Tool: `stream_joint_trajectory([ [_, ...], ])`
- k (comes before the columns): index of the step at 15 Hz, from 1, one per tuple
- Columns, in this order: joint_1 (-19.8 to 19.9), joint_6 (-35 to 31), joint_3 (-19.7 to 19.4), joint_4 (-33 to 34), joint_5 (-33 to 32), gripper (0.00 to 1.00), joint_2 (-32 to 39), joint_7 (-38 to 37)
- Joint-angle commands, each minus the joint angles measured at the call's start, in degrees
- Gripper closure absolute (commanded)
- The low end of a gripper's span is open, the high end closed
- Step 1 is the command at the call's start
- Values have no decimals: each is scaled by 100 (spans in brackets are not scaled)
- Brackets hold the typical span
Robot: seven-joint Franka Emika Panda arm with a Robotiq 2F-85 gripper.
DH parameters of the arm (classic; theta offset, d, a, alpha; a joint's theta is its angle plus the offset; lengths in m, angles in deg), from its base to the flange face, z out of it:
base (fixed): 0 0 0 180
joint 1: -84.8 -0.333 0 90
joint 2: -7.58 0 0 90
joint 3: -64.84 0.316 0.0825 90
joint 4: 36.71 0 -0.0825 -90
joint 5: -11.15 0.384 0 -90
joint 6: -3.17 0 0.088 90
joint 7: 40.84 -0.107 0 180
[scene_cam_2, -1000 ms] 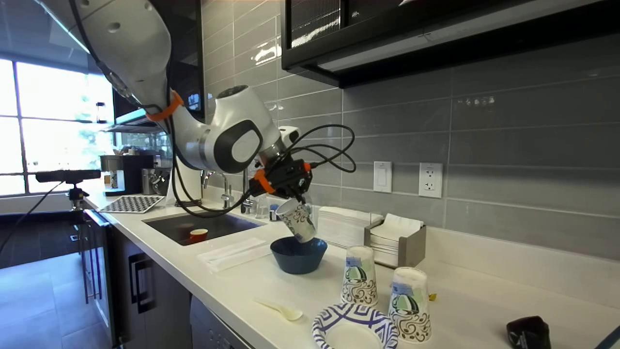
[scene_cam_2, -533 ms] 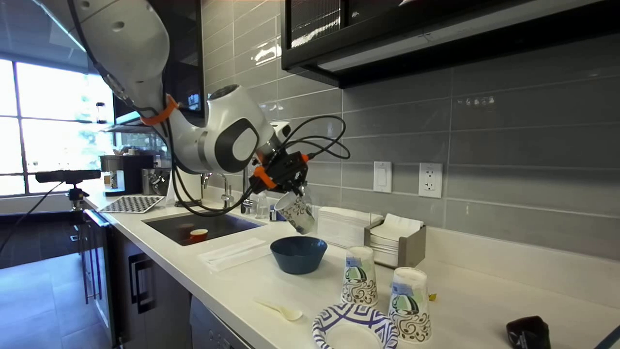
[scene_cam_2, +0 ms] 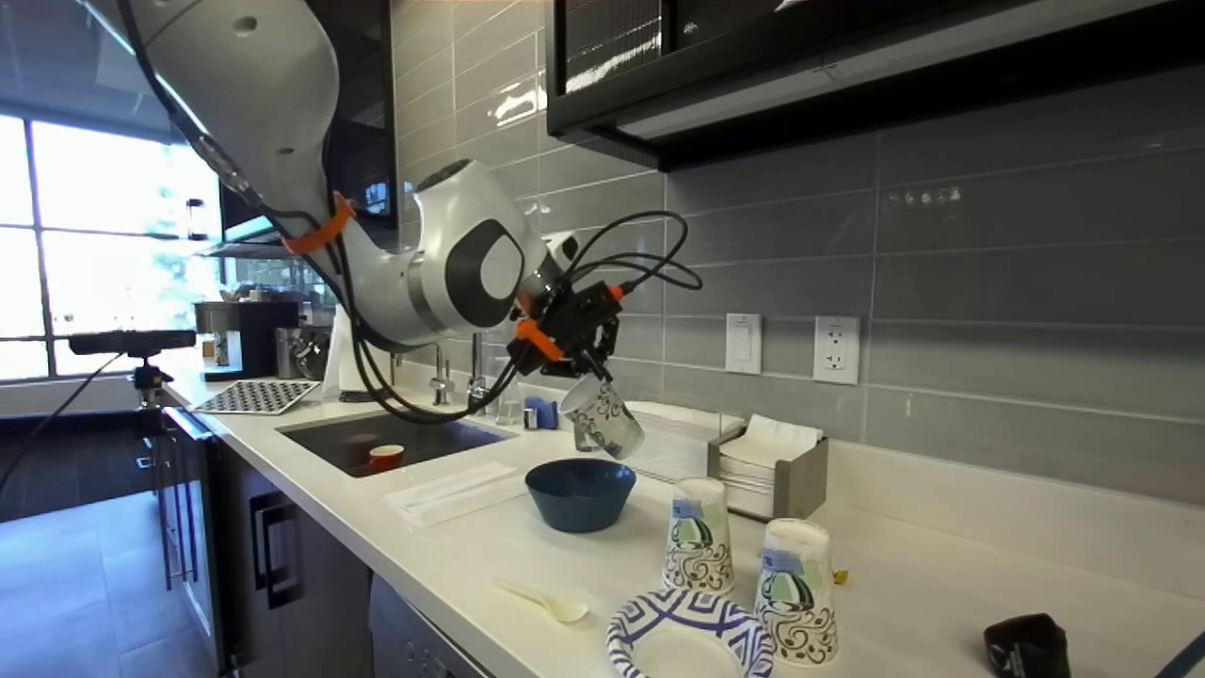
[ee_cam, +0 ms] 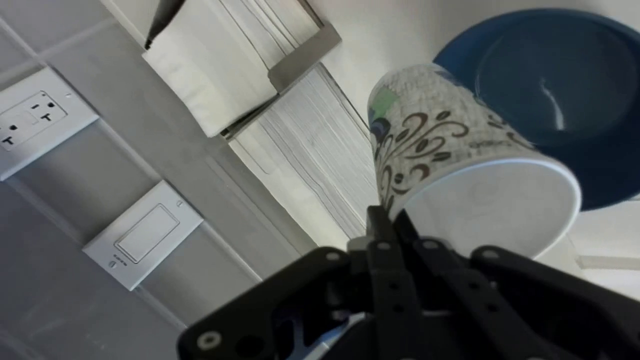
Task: Pour the beans in the coffee cup into the blue bowl
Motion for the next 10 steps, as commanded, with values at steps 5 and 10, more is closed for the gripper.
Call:
stream_joint_trajectory([
  [5, 1723, 432, 1621, 139, -2039, 99, -498, -1704],
  [10, 2482, 926, 2739, 186, -3044, 99, -755, -3015],
])
